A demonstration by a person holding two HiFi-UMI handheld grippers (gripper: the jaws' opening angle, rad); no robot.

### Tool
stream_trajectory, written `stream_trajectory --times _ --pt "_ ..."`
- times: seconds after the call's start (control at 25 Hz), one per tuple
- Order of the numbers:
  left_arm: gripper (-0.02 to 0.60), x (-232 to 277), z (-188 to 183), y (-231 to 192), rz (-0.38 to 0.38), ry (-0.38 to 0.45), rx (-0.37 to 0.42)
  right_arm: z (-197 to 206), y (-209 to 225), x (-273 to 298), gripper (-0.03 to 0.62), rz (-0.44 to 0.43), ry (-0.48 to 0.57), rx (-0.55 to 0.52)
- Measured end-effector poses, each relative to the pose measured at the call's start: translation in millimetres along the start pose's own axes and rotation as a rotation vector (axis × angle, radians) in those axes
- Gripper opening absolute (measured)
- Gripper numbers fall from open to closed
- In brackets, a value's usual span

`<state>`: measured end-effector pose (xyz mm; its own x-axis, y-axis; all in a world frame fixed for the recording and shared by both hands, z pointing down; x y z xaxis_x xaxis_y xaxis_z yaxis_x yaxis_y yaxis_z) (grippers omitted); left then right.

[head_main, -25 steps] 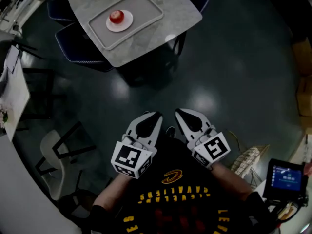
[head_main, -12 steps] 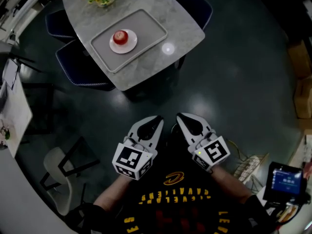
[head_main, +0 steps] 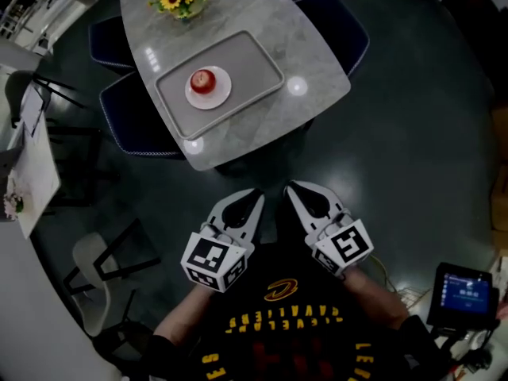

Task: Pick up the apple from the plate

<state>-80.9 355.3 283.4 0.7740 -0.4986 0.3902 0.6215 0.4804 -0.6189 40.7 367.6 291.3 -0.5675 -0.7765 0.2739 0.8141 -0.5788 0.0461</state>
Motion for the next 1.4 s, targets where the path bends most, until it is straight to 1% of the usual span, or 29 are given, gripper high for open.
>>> stream_trajectory --times 0.16,0.32,0.52,0.64,0.72,0.88,0.96,1.12,1.16,1.2,1.24,1.32,1.4 --pt "0.031 37.0 -18.8 12.9 -0.039 0.035 -0.001 -11.2 46.8 10.1 0.005 -0.051 0.017 -0.061" --pt "0.031 66.1 -32.2 21.8 -0.076 0.085 -0.029 -22.1 80.9 16.3 0.005 -0.1 0.024 -0.146" --pt "0.031 83.4 -35.8 31.7 -0.111 0.12 -0.052 -28.3 104.9 17.8 0.005 -0.137 0.037 -0.179" --pt "0.031 85.4 -45.3 28.1 -0.149 0.145 -0.049 -30.7 110.4 23.9 0.005 -0.158 0.038 -0.216" --pt "0.031 87.4 -48.9 19.6 -0.173 0.16 -0.013 -30.0 113.0 32.7 0.005 -0.175 0.033 -0.273" --pt "0.031 90.9 -51.1 -2.8 -0.225 0.16 0.114 -27.9 113.6 53.9 0.005 -0.198 0.024 -0.428" --pt "0.029 91.5 -53.8 -13.7 -0.239 0.158 0.169 -26.0 114.2 63.9 0.005 -0.212 0.011 -0.452" --pt "0.031 94.0 -69.3 -35.2 -0.265 0.23 0.322 -23.9 124.9 90.2 0.005 -0.215 -0.018 -0.46" --pt "0.029 94.9 -73.9 -40.4 -0.267 0.242 0.343 -24.3 127.6 98.3 0.005 -0.214 -0.029 -0.459" --pt "0.031 95.5 -78.5 -46.2 -0.267 0.253 0.337 -25.7 129.6 107.1 0.005 -0.215 -0.035 -0.455" --pt "0.031 95.4 -83.3 -52.8 -0.265 0.264 0.304 -28.9 130.7 116.6 0.005 -0.217 -0.029 -0.445" --pt "0.031 93.8 -93.1 -67.8 -0.258 0.281 0.216 -39.0 130.0 136.1 0.005 -0.222 0.021 -0.41" --pt "0.031 94.5 -102.3 -85.0 -0.262 0.281 0.175 -45.4 128.8 156.2 0.005 -0.223 0.07 -0.41"
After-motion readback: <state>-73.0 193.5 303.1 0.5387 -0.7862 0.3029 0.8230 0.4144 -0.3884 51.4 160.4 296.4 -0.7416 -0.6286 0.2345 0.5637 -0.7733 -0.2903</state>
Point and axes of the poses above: the fingertips, and each gripper's own axes: x forward along the fingers, y to its right, z out of its underside, the point moved 5 cm from there along -x, backward along the fingers, and after that the axes turned 15 degrees about -x, right-handed, at the moved point
